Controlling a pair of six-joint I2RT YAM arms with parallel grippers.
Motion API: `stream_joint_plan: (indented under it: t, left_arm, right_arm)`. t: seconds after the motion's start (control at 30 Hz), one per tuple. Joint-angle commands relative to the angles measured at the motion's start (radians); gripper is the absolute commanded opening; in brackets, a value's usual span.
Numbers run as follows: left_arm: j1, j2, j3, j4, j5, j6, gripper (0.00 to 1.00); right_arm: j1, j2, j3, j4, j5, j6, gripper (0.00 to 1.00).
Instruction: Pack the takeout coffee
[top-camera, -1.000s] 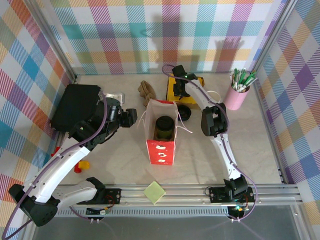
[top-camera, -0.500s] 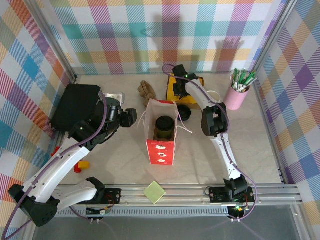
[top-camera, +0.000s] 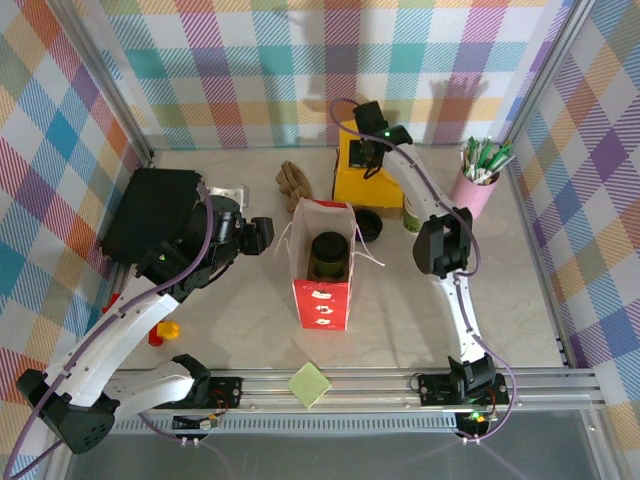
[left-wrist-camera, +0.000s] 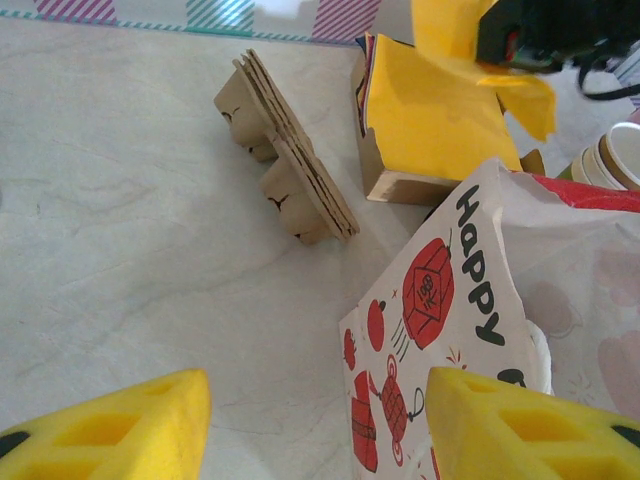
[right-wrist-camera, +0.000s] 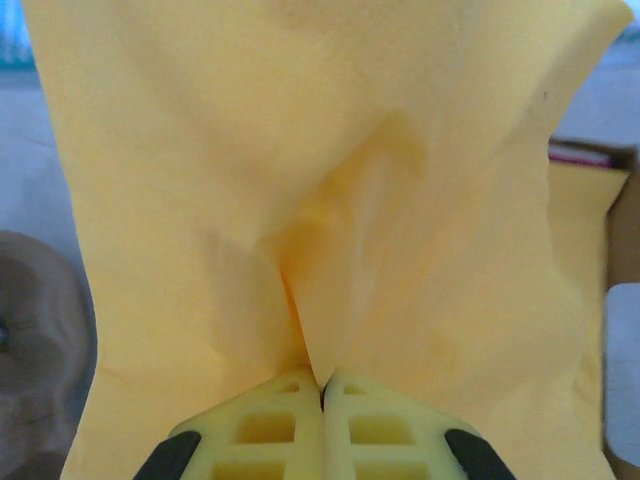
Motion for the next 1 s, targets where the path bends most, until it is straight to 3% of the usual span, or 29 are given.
stream_joint_plan:
  t: [0.0, 0.17, 0.3, 0.43, 0.53, 0.73, 0.83, 0.97]
  left_arm:
    - [-0.010, -0.010, 0.026, 0.019, 0.021, -0.001, 0.59]
    - [-0.009, 0.000, 0.041, 0.030, 0.058, -0.016, 0.59]
    - [-0.011, -0.008, 0.049, 0.056, 0.109, -0.039, 0.59]
    - [-0.019, -0.016, 0.051, 0.092, 0.182, -0.073, 0.59]
    - [-0.026, -0.020, 0.045, 0.112, 0.212, -0.099, 0.59]
    - [-0.039, -0.027, 0.037, 0.100, 0.224, -0.123, 0.59]
    - [-0.047, -0.041, 0.026, 0.105, 0.234, -0.138, 0.59]
    - [-0.052, -0.068, -0.001, 0.118, 0.233, -0.147, 0.59]
  right_arm:
    - [-0.006, -0.122, 0.044, -0.019, -0.046, -0.018, 0.00]
    - [-0.013, -0.257, 0.047, -0.076, -0.219, 0.041, 0.00]
    - [-0.018, -0.377, 0.025, -0.095, -0.453, 0.134, 0.00]
    - [-0.017, -0.507, -0.061, -0.018, -0.737, 0.306, 0.00]
    - [0.002, -0.602, -0.150, 0.059, -0.855, 0.468, 0.00]
    - [0.144, -0.802, -0.429, 0.288, -0.868, 0.661, 0.00]
    - [0.222, -0.913, -0.640, 0.417, -0.787, 0.740, 0.00]
    - [0.302, -1.006, -0.831, 0.447, -0.664, 0.754, 0.00]
